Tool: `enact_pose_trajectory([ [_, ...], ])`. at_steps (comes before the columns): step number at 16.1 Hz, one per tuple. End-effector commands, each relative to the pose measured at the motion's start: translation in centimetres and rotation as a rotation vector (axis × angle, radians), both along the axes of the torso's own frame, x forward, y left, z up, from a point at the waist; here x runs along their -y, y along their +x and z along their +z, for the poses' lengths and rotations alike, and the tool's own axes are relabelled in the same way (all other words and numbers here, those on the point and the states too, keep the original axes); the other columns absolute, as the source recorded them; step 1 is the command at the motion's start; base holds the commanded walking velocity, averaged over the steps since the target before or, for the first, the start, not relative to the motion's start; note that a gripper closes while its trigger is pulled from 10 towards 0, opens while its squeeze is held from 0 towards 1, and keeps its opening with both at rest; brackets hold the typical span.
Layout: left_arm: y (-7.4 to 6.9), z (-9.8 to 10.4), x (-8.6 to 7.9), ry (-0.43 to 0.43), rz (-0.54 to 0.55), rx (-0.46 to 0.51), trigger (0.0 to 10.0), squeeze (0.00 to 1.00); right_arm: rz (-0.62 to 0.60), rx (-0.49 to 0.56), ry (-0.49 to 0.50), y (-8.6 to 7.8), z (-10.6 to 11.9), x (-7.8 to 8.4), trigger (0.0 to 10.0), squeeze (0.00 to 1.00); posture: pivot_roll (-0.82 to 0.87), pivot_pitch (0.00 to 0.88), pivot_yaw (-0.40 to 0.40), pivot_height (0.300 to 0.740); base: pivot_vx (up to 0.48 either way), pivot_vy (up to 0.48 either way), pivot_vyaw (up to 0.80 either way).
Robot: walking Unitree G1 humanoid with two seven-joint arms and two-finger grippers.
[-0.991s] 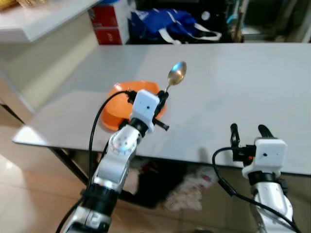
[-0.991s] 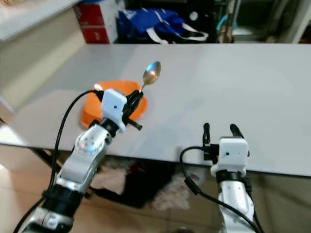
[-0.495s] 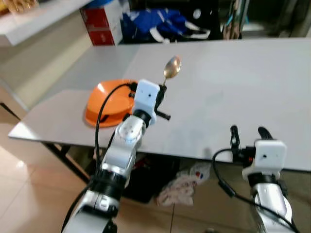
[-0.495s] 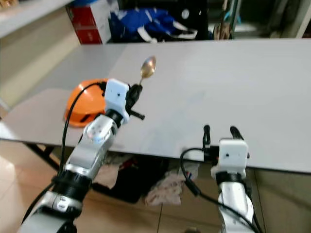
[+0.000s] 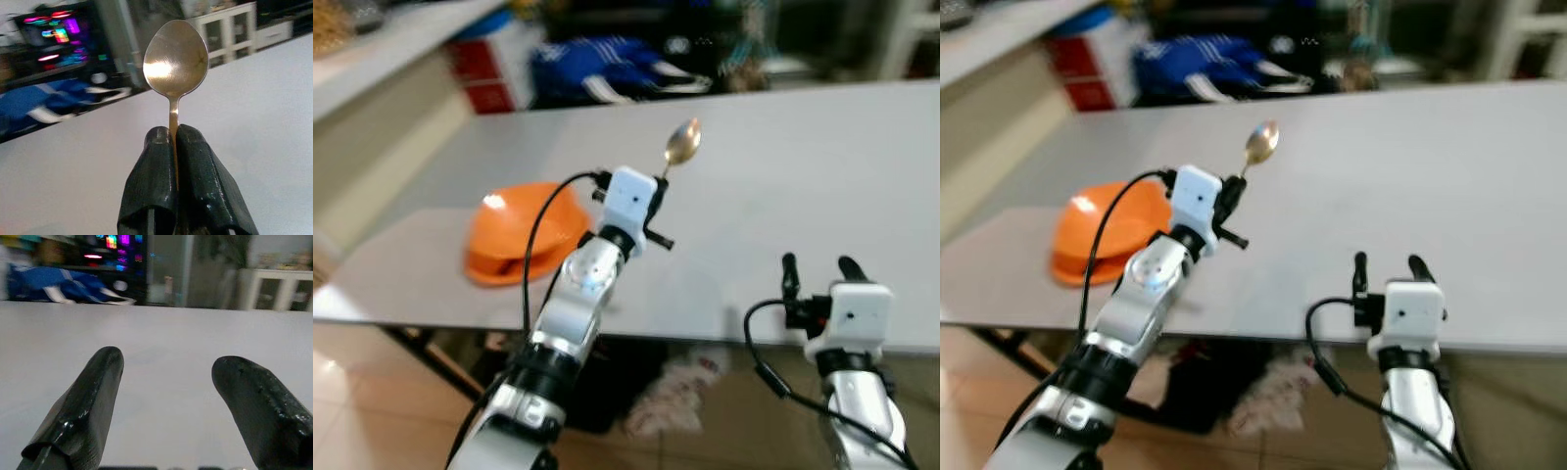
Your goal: Setting the table
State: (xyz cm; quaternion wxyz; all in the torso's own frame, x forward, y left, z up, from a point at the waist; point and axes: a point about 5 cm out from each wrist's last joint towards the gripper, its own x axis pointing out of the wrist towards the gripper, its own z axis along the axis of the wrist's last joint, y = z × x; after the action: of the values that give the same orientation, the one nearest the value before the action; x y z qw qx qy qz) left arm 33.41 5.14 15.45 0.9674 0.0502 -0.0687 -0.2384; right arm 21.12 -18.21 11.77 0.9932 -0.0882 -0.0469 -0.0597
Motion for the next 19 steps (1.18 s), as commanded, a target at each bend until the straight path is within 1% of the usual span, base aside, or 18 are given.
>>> enact_pose_trajectory([
  [1, 0.4, 0.3, -0.7, 0.004, 0.025, -0.001, 0.0, 0.0, 0.016, 0.003, 0.01, 0.1, 0.1, -0.6, 10.0, 0.0, -0.13, 0.0, 0.153, 0.723, 0.0, 0.0, 0.0],
  [2, 0.4, 0.3, -0.6, -0.001, 0.024, -0.007, 0.0, 0.0, 0.016, 0.002, 0.01, 0.1, 0.1, -0.6, 10.0, 0.0, -0.13, 0.0, 0.152, 0.723, 0.0, 0.0, 0.0],
  [4, 0.6, 0.5, 0.3, -0.031, 0.012, -0.041, 0.0, 0.0, 0.017, 0.0, 0.01, 0.1, 0.1, -0.6, 10.0, 0.0, -0.13, 0.0, 0.148, 0.723, 0.0, 0.0, 0.0],
  [6, 1.1, 0.7, 2.4, -0.072, -0.026, -0.1, 0.0, 0.0, 0.024, -0.002, 0.009, 0.2, 0.1, -0.7, 10.0, 0.0, -0.13, 0.0, 0.135, 0.723, 0.0, 0.0, 0.0],
  [7, 1.4, 0.9, 4.1, -0.095, -0.061, -0.14, 0.0, 0.0, 0.032, -0.004, 0.006, 0.3, 0.1, -0.8, 10.0, 0.0, -0.13, 0.0, 0.132, 0.723, 0.0, 0.0, 0.0],
  [8, 1.5, 1.1, 5.3, -0.112, -0.086, -0.173, 0.0, 0.0, 0.038, -0.002, 0.003, 0.4, 0.2, -0.8, 10.0, 0.0, -0.14, 0.0, 0.134, 0.723, 0.0, 0.0, 0.0],
  [10, 2.0, 1.0, 6.7, -0.169, -0.076, -0.274, 0.0, 0.0, 0.035, -0.001, -0.002, 0.3, 0.3, -0.7, 10.0, 0.0, -0.16, 0.0, 0.144, 0.723, 0.0, 0.0, 0.0],
  [13, 2.0, 0.0, 7.6, -0.152, -0.064, -0.362, 0.0, 0.0, 0.024, -0.005, -0.002, -0.1, 0.3, -0.7, 10.0, 0.0, -0.18, 0.0, 0.147, 0.723, 0.0, 0.0, 0.0],
  [14, 2.0, -0.1, 7.7, -0.149, -0.065, -0.371, 0.0, 0.0, 0.025, -0.006, -0.002, -0.2, 0.3, -0.7, 10.0, 0.0, -0.18, 0.0, 0.147, 0.723, 0.0, 0.0, 0.0],
  [16, 1.9, -0.7, 8.4, -0.13, -0.066, -0.435, 0.0, 0.0, 0.027, -0.016, -0.002, -0.6, 0.3, -0.9, 10.0, 0.0, -0.19, 0.0, 0.15, 0.723, 0.0, 0.0, 0.0],
  [19, 1.6, -1.1, 9.3, -0.119, -0.055, -0.492, 0.0, 0.0, 0.033, -0.03, 0.003, -1.1, 0.2, -1.2, 10.0, 0.0, -0.19, 0.0, 0.154, 0.723, 0.0, 0.0, 0.0],
])
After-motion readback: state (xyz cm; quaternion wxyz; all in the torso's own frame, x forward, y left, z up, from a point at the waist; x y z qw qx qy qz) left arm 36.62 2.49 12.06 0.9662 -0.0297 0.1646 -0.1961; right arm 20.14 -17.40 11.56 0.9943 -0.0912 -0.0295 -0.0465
